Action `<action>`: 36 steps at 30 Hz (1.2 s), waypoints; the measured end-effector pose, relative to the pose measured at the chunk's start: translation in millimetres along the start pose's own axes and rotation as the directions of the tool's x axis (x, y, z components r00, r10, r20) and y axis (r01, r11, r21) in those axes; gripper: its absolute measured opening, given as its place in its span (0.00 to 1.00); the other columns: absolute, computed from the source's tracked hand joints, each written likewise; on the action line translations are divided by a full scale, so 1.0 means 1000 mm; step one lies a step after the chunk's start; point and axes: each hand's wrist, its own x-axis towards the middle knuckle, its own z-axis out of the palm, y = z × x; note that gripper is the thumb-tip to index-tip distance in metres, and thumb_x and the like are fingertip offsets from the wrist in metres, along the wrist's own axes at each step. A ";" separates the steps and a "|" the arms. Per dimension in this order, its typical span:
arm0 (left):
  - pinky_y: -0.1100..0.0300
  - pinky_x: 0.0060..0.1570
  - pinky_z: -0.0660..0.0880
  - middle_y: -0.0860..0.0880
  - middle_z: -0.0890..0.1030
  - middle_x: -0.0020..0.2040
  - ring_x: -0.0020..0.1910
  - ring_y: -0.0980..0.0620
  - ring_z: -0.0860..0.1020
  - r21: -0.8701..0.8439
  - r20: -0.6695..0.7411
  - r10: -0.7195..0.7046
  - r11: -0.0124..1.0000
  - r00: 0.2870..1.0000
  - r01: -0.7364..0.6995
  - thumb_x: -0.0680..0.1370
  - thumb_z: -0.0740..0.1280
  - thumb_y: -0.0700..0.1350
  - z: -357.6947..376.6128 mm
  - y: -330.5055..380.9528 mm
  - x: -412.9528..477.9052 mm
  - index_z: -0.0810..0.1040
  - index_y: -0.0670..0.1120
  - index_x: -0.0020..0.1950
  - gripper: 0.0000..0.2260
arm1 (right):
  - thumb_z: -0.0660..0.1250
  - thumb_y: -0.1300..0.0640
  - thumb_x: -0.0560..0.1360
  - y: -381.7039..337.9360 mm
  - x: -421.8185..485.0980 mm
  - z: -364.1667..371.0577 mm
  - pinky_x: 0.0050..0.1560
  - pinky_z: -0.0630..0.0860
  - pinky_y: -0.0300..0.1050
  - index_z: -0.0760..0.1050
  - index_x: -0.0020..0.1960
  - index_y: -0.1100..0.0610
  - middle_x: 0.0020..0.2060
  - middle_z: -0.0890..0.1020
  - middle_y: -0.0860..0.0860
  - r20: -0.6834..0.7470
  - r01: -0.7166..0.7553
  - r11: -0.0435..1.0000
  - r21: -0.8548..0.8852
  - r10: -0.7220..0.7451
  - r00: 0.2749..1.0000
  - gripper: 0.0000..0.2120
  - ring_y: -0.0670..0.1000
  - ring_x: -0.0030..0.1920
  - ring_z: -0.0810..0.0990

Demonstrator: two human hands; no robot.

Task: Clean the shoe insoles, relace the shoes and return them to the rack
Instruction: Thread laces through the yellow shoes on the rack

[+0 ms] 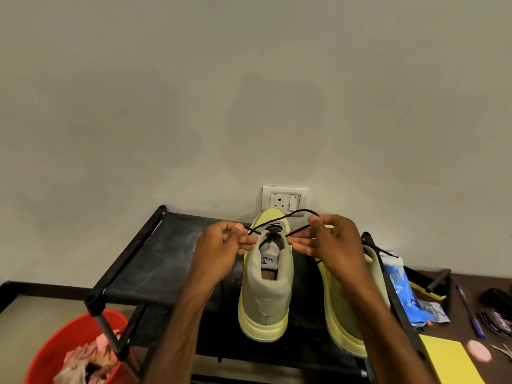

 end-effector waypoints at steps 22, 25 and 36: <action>0.60 0.57 0.73 0.60 0.72 0.58 0.58 0.59 0.70 0.618 0.091 0.266 0.740 0.960 -0.264 0.73 0.77 0.54 0.008 0.035 -0.012 0.75 0.60 0.58 0.17 | 0.77 0.37 0.69 0.007 -0.007 0.015 0.67 0.70 0.50 0.73 0.69 0.46 0.68 0.71 0.50 0.067 0.183 0.587 -0.789 -0.215 0.974 0.32 0.54 0.71 0.66; 0.64 0.50 0.75 0.58 0.78 0.52 0.50 0.59 0.77 0.631 0.082 0.176 0.753 0.981 -0.188 0.72 0.78 0.49 0.022 0.035 -0.013 0.76 0.57 0.56 0.16 | 0.75 0.37 0.69 0.010 -0.006 0.028 0.66 0.65 0.51 0.78 0.63 0.43 0.68 0.67 0.51 0.051 0.121 0.402 -0.908 -0.180 0.982 0.24 0.55 0.71 0.61; 0.62 0.44 0.64 0.51 0.79 0.50 0.48 0.53 0.73 0.704 -0.143 0.034 0.706 0.989 0.078 0.78 0.70 0.50 0.035 0.022 -0.008 0.79 0.49 0.53 0.07 | 0.71 0.56 0.72 0.019 0.006 0.033 0.39 0.68 0.44 0.77 0.56 0.57 0.46 0.83 0.51 -0.003 0.066 0.613 -0.787 -0.110 0.994 0.14 0.55 0.47 0.80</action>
